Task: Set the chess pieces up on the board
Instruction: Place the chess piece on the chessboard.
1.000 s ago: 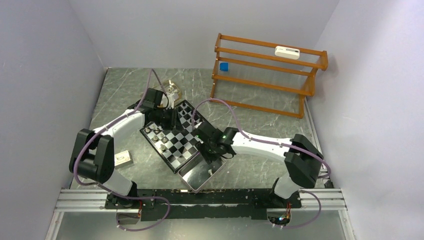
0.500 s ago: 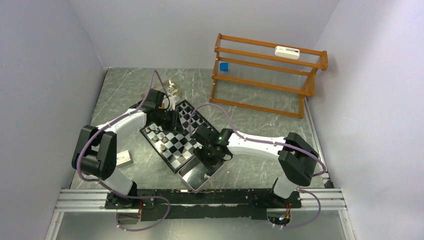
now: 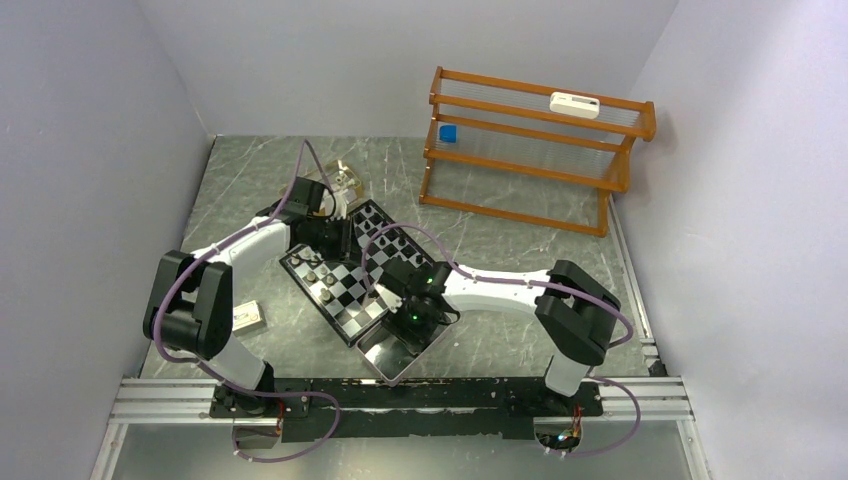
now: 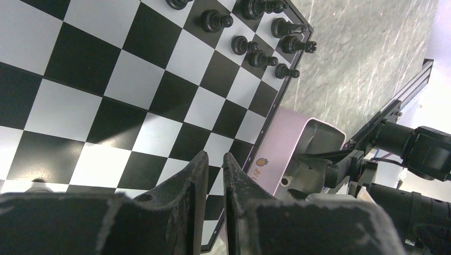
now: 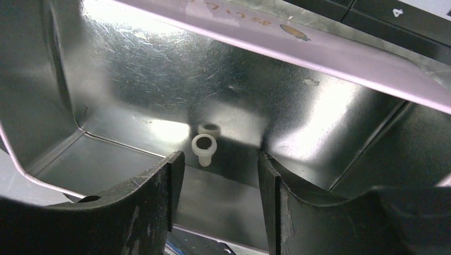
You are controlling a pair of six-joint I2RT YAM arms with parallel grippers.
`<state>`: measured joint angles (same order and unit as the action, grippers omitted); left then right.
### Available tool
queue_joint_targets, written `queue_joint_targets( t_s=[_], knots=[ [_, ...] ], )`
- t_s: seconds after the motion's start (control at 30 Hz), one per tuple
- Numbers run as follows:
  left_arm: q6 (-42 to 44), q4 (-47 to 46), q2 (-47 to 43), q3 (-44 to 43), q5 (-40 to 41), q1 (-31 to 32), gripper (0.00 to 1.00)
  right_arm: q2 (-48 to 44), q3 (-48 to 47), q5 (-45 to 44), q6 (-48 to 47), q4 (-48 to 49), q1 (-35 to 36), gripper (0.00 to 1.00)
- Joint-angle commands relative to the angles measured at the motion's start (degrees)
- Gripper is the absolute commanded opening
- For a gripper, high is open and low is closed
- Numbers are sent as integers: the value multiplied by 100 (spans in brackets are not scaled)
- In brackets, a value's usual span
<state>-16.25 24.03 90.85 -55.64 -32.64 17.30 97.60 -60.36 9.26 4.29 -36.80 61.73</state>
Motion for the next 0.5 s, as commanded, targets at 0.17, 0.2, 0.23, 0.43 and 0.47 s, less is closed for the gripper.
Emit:
queue_joint_targets(
  t_s=[0.17, 0.2, 0.23, 0.43, 0.47],
  knots=[
    [105, -29, -59, -24, -78, -103, 23, 104, -134, -1, -263, 74, 34, 51],
    [105, -30, -57, -26, -83, -111, 23, 114, -134, 19, -249, 105, 36, 51],
    [105, -30, -58, -15, -80, -117, 22, 122, -125, 8, -232, 128, 37, 50],
    [112, -21, -85, -9, -62, -147, 22, 173, -104, -349, -168, 117, 47, 38],
    [109, -21, -85, -4, -58, -148, 22, 165, -98, -399, -169, 108, 42, 36]
  ],
)
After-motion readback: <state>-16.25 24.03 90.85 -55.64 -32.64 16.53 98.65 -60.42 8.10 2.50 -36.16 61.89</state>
